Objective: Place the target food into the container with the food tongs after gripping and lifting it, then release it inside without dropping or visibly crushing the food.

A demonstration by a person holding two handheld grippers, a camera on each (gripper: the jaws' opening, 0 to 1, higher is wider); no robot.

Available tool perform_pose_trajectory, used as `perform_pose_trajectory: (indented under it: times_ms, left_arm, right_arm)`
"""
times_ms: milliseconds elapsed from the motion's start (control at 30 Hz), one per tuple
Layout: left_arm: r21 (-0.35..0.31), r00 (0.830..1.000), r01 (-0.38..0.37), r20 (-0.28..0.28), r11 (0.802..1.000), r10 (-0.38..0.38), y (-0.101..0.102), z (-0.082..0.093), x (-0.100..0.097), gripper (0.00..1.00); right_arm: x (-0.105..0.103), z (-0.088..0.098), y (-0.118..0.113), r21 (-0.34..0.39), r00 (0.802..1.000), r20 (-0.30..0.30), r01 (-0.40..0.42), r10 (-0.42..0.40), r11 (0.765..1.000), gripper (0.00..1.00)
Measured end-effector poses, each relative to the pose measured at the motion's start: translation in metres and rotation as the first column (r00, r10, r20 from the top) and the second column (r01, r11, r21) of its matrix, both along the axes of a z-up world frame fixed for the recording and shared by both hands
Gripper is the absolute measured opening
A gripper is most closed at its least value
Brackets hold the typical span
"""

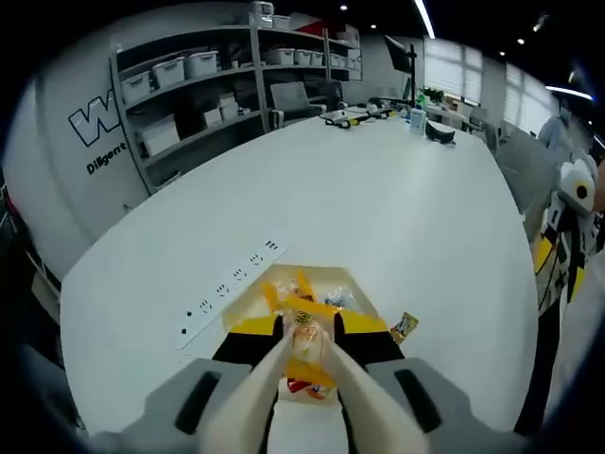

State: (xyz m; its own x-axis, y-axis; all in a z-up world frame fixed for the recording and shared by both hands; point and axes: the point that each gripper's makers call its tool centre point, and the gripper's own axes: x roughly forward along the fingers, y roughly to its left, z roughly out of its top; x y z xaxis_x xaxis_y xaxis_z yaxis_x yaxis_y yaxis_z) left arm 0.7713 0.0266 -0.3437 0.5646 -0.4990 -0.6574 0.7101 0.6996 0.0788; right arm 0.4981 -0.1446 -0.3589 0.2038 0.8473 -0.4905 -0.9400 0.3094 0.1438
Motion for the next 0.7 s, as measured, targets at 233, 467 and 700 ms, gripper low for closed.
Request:
perform_pose_trajectory:
  times_ms: [233,467,700]
  left_arm:
    - [-0.03,0.994,-0.105,0.0,0.994,0.105,0.017,0.009,0.024,0.22]
    - [-0.038,0.994,-0.108,0.005,0.993,0.109,0.016,0.012,0.021,0.21]
    - [-0.05,0.994,-0.113,0.007,0.992,0.113,0.02,0.017,0.007,0.22]
  right_arm:
    - [-0.002,0.002,-0.003,-0.007,1.0,0.003,-0.002,0.002,1.0,0.46]
    - [-0.001,0.007,-0.003,-0.014,1.0,0.008,-0.009,0.009,1.0,0.46]
    - [0.002,0.011,0.003,-0.012,0.999,0.021,-0.03,0.031,0.999,0.46]
